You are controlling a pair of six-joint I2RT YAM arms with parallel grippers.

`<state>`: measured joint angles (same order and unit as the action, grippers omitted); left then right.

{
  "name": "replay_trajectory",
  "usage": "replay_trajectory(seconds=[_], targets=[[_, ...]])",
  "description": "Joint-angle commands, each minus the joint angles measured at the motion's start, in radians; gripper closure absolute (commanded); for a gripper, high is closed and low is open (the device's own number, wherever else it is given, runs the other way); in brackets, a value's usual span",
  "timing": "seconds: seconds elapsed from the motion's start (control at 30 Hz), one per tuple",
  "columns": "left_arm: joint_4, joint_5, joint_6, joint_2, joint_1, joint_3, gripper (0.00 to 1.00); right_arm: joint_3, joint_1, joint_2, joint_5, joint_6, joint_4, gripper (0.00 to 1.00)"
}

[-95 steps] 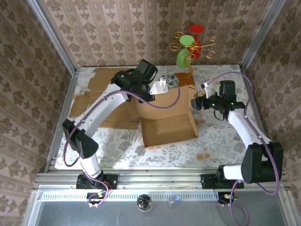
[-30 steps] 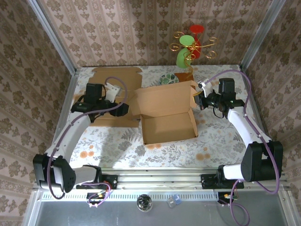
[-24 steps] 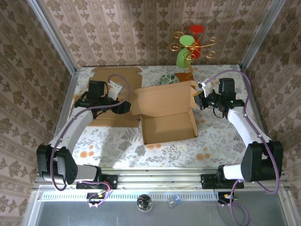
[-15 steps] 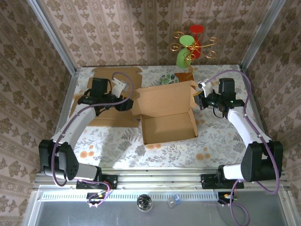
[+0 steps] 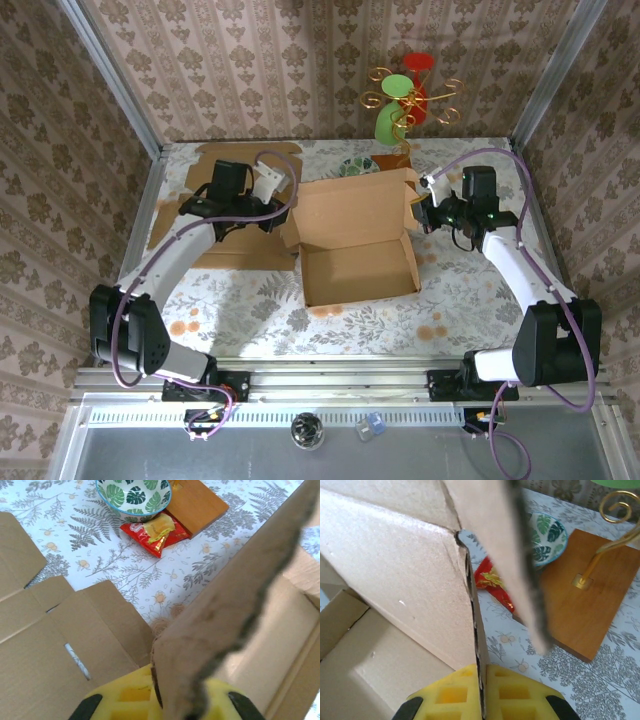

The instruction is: Fold the paper box

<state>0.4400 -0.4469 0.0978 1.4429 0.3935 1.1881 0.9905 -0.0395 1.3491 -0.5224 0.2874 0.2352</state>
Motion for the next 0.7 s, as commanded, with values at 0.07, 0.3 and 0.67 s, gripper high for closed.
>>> replay_trajectory(seconds=[0.07, 0.3, 0.67], targets=[[-0.033, 0.171, -0.101, 0.007, 0.115, 0.061, 1.0, -0.055, -0.053, -0.04, 0.108, -0.123, -0.056, 1.0], [-0.112, 0.279, -0.257, -0.004, 0.183, 0.048, 1.0, -0.215, -0.075, -0.18, 0.309, -0.258, -0.183, 1.0], [-0.359, 0.3, -0.411, 0.107, 0.234, 0.064, 1.0, -0.491, -0.146, -0.384, 0.514, -0.465, -0.44, 1.0]])
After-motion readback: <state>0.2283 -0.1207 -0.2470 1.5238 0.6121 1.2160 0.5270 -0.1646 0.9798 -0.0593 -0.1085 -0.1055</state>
